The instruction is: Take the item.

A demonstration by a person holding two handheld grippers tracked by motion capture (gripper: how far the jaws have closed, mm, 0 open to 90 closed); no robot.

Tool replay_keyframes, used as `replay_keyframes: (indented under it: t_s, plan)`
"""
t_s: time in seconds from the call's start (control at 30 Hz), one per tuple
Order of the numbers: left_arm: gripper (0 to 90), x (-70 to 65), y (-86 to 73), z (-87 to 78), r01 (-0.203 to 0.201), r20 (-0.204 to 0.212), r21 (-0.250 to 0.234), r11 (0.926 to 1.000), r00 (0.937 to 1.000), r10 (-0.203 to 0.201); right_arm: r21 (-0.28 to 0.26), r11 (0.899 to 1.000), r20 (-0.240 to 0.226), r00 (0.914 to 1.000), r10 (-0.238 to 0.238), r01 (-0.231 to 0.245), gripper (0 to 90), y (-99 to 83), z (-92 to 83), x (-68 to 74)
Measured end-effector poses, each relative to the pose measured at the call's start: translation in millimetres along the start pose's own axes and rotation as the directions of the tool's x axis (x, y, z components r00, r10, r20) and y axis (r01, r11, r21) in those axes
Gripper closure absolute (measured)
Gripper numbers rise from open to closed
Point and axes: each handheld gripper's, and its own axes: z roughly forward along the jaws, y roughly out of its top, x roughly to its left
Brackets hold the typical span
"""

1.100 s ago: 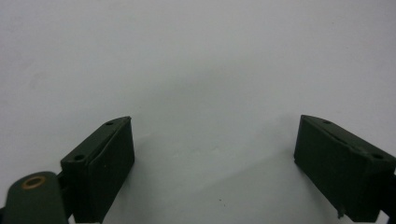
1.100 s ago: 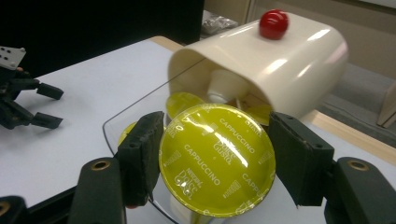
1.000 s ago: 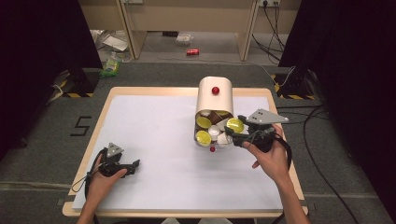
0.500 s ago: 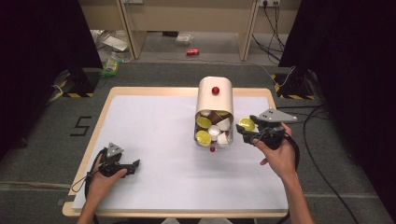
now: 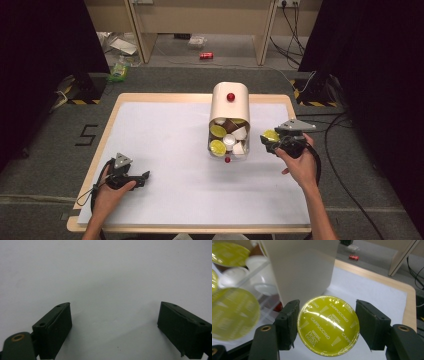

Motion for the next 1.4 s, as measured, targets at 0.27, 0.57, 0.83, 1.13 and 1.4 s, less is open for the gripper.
replay_keyframes:
  t_s: [0.27,0.57,0.83,1.13,1.4]
  plan:
    - [11.6,0.0,0.0,0.0,0.000,0.000,0.000,1.0000,1.0000,0.000,0.052,0.998,0.008,0.9996,0.025,-0.026,38.5,-15.5,18.6,-9.5]
    - [11.5,0.0,0.1,0.0,0.001,0.001,0.001,1.0000,1.0000,-0.001,0.086,0.996,0.011,0.9993,0.035,-0.035,38.5,-26.1,36.4,-14.6]
    - [11.5,0.0,0.0,0.0,0.000,0.000,0.000,1.0000,1.0000,0.000,0.095,0.995,0.013,0.9991,0.039,-0.040,38.4,-29.2,56.9,-17.2]
    - [11.5,0.1,0.1,0.0,0.001,0.001,0.001,1.0000,1.0000,-0.001,0.114,0.991,0.016,0.9980,0.062,-0.063,38.4,-33.6,80.7,-21.4]
    - [11.5,0.2,0.1,0.1,0.002,0.001,0.000,1.0000,1.0000,-0.002,0.124,0.990,0.010,0.9974,0.072,-0.073,38.4,-32.8,93.2,-19.4]
